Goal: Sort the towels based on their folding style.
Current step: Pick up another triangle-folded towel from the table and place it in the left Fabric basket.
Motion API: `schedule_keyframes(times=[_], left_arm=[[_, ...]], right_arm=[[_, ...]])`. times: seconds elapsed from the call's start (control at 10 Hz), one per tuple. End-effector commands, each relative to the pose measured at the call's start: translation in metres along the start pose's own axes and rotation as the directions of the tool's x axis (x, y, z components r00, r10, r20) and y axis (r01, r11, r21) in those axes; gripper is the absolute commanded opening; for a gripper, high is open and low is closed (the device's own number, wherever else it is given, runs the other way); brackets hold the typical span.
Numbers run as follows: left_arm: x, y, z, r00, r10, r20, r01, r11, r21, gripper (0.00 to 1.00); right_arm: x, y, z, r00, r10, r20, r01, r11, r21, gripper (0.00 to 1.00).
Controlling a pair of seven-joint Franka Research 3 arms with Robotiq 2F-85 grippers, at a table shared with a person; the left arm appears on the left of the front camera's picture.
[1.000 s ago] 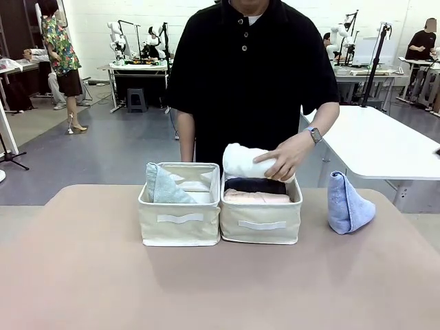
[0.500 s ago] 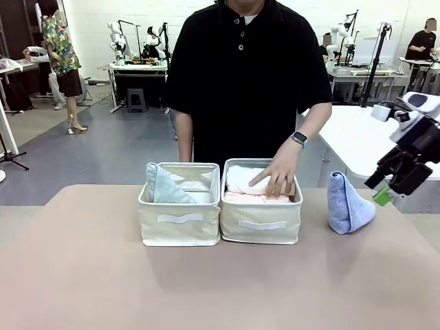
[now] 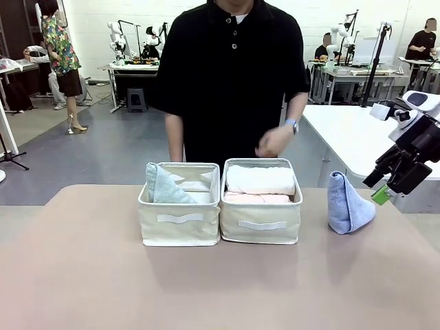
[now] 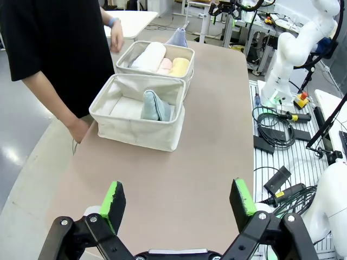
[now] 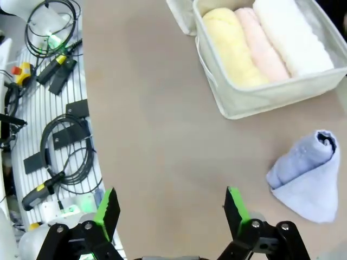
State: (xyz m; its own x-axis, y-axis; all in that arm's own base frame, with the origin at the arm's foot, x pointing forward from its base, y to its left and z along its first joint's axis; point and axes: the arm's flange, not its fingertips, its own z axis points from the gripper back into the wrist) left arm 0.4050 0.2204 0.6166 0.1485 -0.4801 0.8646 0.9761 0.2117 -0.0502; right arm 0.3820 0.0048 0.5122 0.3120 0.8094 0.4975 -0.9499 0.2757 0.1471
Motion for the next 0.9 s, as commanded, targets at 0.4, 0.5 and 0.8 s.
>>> schedule_keyframes(times=[0.4, 0.5, 0.8], left_arm=[[0.0, -0.003, -0.002, 1.0, 0.005, -0.008, -0.005, 1.0, 0.015, 1.0], [0.0, -0.003, -0.002, 1.0, 0.005, -0.008, -0.005, 1.0, 0.015, 1.0], [0.0, -0.003, -0.002, 1.0, 0.005, -0.008, -0.005, 1.0, 0.015, 1.0]], right_arm=[[0.089, -0.005, -0.006, 0.79, 0.065, -0.61, -0.327, 0.886, -0.329, 1.0], [0.109, -0.019, -0.008, 0.649, 0.064, -0.758, -0.481, 0.806, -0.344, 1.0], [0.131, -0.075, -0.009, 0.463, 0.275, -0.842, -0.634, 0.767, -0.098, 1.0]])
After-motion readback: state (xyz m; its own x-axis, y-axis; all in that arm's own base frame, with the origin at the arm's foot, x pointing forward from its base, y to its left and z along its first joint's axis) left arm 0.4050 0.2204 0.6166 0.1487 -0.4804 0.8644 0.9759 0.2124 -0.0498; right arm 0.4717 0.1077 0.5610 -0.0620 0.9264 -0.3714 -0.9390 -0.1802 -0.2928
